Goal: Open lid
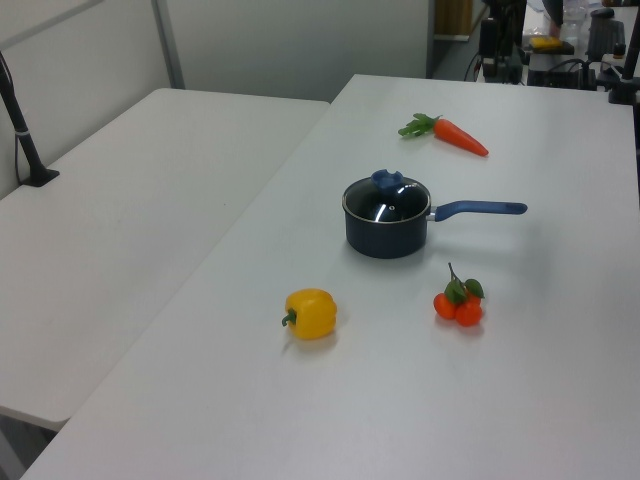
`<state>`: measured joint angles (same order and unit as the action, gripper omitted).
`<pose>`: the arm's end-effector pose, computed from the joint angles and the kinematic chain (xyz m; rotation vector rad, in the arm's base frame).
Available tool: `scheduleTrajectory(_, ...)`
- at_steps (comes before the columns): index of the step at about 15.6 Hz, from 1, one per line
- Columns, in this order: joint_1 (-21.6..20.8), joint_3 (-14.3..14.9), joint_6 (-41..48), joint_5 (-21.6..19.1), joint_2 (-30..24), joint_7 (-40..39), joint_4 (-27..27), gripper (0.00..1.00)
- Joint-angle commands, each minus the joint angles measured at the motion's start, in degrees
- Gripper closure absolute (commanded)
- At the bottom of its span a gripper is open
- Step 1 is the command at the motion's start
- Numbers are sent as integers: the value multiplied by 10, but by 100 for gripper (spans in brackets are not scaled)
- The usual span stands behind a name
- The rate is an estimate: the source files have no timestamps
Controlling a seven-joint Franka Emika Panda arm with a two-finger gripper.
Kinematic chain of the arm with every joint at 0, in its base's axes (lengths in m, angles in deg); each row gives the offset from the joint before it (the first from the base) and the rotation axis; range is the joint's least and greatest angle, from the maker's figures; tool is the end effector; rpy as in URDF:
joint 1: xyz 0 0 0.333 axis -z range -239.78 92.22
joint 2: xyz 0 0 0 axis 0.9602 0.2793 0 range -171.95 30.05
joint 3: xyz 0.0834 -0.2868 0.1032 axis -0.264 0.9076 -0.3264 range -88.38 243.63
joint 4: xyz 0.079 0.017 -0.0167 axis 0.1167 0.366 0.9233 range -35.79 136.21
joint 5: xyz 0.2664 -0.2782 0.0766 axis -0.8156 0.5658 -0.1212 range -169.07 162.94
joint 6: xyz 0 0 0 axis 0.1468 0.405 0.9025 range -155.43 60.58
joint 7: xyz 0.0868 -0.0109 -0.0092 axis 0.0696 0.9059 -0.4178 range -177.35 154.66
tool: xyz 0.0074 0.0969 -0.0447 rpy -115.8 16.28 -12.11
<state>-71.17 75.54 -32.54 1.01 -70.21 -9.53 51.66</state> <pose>0.5611 -0.0126 0.6088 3.0705 -0.0586 -0.0008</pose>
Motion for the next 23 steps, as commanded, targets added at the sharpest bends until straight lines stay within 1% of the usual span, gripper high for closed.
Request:
scheduleTrajectory(1,-6,2,8,4,1,0,-7,0)
scheduleTrajectory(7,-13,-4,-7,0,10,-1,-6,0)
scheduleTrajectory(9,-21,-5,-56,-6,13,-9,5,0)
scheduleTrajectory(11,-37,-7,-115,-7,14,-11,28,0)
scheduleTrajectory(14,-57,-7,-210,-9,18,-12,79,0)
scheduleTrajectory(17,-73,-8,-293,-9,45,-11,112,0)
scheduleTrajectory(20,-85,-8,-367,-15,85,-4,119,0)
scheduleTrajectory(23,-99,-8,-417,-27,120,-1,117,0)
